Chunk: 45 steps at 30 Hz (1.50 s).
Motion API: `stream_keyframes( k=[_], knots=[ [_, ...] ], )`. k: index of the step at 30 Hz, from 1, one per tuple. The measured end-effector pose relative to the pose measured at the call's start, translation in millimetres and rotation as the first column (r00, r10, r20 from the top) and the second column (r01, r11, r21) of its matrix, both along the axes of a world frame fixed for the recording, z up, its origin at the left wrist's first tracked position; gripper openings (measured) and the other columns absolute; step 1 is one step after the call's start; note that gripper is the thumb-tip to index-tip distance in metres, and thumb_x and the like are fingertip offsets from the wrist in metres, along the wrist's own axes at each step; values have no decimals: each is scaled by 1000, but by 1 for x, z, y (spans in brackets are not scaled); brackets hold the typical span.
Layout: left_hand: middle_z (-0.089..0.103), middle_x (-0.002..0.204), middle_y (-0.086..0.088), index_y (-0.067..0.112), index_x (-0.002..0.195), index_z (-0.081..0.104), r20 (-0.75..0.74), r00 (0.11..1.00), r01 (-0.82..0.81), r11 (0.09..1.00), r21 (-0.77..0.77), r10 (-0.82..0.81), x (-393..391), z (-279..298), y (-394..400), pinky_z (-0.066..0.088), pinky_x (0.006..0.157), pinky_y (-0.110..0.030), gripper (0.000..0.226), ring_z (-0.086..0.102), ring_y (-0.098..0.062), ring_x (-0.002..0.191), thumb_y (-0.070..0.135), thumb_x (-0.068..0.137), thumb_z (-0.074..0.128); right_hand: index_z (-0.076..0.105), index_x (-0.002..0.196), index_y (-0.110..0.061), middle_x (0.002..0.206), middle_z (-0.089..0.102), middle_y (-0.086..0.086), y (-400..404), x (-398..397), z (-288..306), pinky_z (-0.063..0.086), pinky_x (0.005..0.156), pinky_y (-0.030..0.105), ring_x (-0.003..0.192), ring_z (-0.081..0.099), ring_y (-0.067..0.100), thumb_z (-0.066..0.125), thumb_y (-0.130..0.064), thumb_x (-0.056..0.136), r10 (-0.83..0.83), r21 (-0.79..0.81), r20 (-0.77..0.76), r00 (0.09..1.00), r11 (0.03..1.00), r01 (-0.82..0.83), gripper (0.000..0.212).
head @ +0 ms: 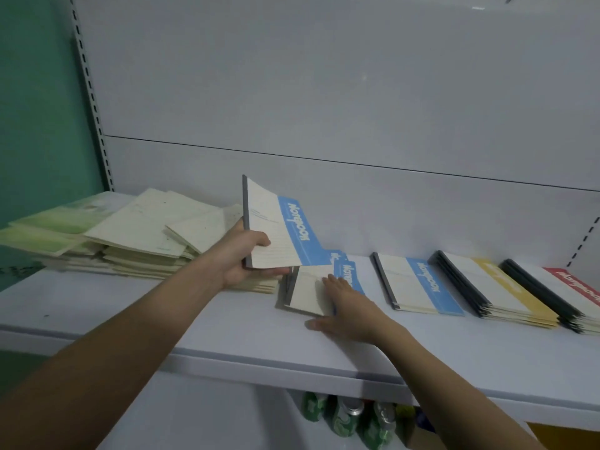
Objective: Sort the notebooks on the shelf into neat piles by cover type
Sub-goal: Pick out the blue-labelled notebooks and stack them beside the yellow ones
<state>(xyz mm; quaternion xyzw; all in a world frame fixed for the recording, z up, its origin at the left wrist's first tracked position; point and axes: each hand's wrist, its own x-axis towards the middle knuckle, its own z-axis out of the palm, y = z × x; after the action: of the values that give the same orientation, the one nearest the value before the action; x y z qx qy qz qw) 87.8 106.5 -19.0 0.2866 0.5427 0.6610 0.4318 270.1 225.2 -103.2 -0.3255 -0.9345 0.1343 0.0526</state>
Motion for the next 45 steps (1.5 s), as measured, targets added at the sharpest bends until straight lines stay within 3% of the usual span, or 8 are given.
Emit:
stream_keyframes(
  k=[5,14,19,24,27,30,37,45],
  knots=[
    [62,121,-15,24,133,44,27,999,-36,999,-13,36,-12,-11,-8,59,63,-48,53,63,-36,101,-9,91,39,46,130,-18,125,56,8,-1,-2,-7,47,87,38,110,57,30,41,-17,100,8,295,28,1000,955,-16,31],
    [63,114,-11,21,128,48,4,999,33,998,-54,-33,-16,-9,-19,59,54,-41,49,64,-31,94,-11,93,38,53,86,-12,67,52,2,7,-2,32,34,54,30,64,47,25,38,-19,103,-190,47,-644,741,957,287,24],
    [67,119,-14,22,126,55,90,994,64,997,-42,-60,5,-15,-12,59,61,-43,30,68,-34,99,31,98,55,51,137,-31,110,68,1,-21,-21,39,46,69,27,86,62,24,42,-10,98,150,362,-375,915,932,-4,45],
    [69,118,-9,21,131,52,-35,998,44,999,-15,-45,-5,-24,-10,58,81,-47,47,68,-29,103,-1,90,62,32,148,-39,153,32,-18,-39,-19,44,28,110,24,136,35,6,40,-54,96,256,-39,-209,944,962,-270,54],
    [66,122,-4,24,133,48,-104,994,-21,1000,7,21,-13,-27,-13,54,90,-44,58,63,-26,110,-11,89,57,43,143,-35,142,39,-26,-34,-20,44,25,108,20,129,37,-4,32,-61,95,35,-348,-478,878,910,-226,56],
    [66,119,-2,23,131,49,-72,990,-114,991,64,119,-19,-19,-16,55,77,-35,55,63,-22,105,-13,89,57,49,138,-22,137,53,-7,0,-31,19,33,98,21,126,49,13,34,-29,105,-213,-204,-649,730,974,102,37],
    [67,116,-4,21,129,51,-78,981,-173,982,77,179,-33,-13,-18,54,67,-31,53,66,-19,97,-13,88,55,44,113,-19,114,46,-1,13,-42,-4,36,92,36,118,47,27,44,-54,95,-41,-44,25,999,998,43,40],
    [69,112,-3,22,125,54,-25,987,-160,985,62,161,-38,-25,-16,55,77,-36,50,66,-23,100,-12,88,55,52,125,-16,128,55,9,-2,-17,5,39,96,37,119,50,28,34,-41,103,37,21,32,999,999,-37,38]
  ],
)
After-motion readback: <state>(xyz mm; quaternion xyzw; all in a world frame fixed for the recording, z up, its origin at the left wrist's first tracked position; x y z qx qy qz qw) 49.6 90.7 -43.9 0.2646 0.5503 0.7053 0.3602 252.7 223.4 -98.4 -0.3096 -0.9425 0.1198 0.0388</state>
